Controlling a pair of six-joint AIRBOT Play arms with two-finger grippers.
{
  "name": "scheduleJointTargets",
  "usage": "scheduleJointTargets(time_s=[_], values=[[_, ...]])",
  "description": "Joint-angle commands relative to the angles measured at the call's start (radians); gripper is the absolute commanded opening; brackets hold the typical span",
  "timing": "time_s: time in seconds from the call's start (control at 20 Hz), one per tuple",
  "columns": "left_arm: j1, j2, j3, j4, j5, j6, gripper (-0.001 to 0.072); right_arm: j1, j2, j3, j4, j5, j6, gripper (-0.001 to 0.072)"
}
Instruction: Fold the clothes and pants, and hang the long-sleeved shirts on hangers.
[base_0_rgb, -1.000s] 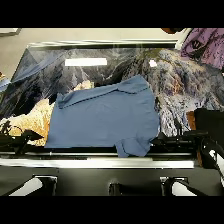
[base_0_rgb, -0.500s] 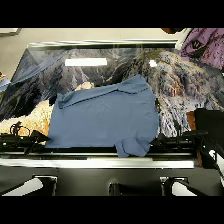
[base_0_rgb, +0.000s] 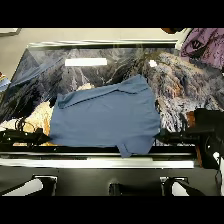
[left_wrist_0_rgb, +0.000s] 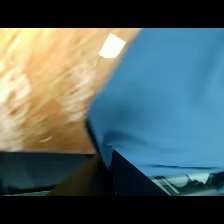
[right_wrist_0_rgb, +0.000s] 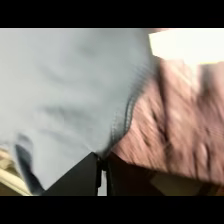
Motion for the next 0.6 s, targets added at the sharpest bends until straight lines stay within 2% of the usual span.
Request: scheduleJointTargets(time_s=[0.0,0.15,0.25,0.4,0.55], values=[[-0.086,0.043,0.160,-0.051,-0.019,-0.040,0.0013,0.119,0.039,0.213,0.009,0.044,0.064,0.0027],[-0.182,0.057,0.495,-0.043,-0.016,-0.109,0.0013,0.237,0.039,0.570,-0.084,0.158,0.165,0.0027],[-0.238,0.057,0.769,-0.008,0.008,-0.157,0.0013,0.273,0.039,0.819,-0.174,0.186,0.230,0.0027],[-0.301,0.062,1.186,0.152,0.016,-0.243,0.0013,0.271,0.046,1.210,-0.315,0.121,0.331,0.0028],[-0.312,0.118,1.445,0.272,0.013,-0.328,0.0013,0.271,0.099,1.509,-0.418,0.029,0.373,0.0028]])
